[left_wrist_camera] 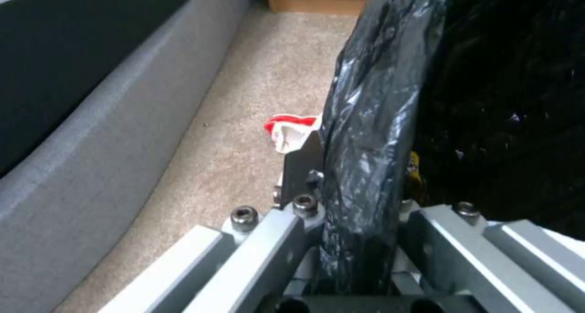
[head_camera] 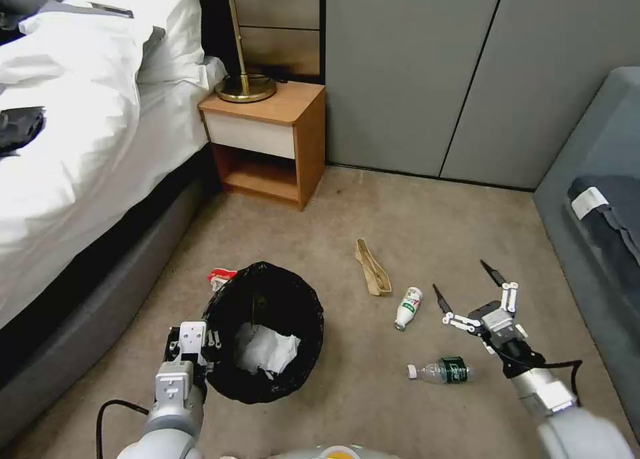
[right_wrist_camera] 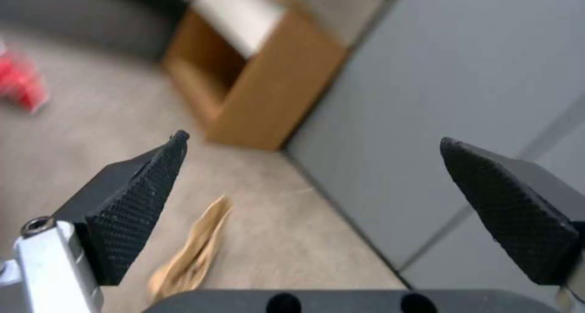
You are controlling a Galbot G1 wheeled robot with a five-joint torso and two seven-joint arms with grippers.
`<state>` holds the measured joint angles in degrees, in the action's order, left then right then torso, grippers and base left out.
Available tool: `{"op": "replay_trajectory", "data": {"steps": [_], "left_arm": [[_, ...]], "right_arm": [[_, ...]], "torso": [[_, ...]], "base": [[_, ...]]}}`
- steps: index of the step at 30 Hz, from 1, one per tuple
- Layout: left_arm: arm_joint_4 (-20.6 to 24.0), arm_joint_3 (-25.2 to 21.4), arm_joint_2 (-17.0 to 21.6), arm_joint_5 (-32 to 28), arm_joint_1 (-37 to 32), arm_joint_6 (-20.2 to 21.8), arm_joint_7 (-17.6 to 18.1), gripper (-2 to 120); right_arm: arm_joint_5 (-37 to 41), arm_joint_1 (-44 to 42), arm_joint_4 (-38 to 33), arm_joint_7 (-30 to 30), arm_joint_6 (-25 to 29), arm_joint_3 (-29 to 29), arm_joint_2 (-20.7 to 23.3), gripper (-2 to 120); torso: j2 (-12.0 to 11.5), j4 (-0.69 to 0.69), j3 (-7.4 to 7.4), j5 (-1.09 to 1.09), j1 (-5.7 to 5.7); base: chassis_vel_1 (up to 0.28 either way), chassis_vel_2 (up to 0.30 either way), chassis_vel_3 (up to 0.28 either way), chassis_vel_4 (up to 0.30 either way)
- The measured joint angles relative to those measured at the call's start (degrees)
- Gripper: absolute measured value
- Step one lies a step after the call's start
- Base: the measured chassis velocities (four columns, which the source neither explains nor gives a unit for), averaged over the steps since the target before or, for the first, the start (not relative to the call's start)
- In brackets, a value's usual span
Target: Pick up the trash bin, then pick up the garbage from the floor and place it into the trash bin.
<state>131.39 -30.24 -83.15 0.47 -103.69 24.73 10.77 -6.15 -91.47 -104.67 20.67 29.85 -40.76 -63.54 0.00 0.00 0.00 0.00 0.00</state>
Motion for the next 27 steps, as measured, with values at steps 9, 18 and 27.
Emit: {"op": "replay_trajectory", "data": {"steps": [9,18,27], "left_arm": [[0.2,-0.2,0.0,0.0,-0.1,0.0,0.0,1],[0.2,-0.3,0.1,0.0,-0.1,0.0,0.0,1],[0.2,0.0,0.1,0.0,0.0,-0.1,0.0,1]], "right_arm": [[-11.1,5.4,9.3,16.1,4.1,3.5,8.9,100],[-16.4,7.2,18.6,22.3,8.0,7.4,9.7,100],[-17.9,7.8,23.6,23.5,9.8,7.8,8.7,100]], "torso": [[0.0,0.00,0.00,0.01,0.00],[0.0,0.00,0.00,0.01,0.00],[0.0,-0.01,0.00,-0.01,0.00]], "base": [[0.000,0.000,0.000,0.000],[0.000,0.000,0.000,0.000],[0.000,0.000,0.000,0.000]]}}
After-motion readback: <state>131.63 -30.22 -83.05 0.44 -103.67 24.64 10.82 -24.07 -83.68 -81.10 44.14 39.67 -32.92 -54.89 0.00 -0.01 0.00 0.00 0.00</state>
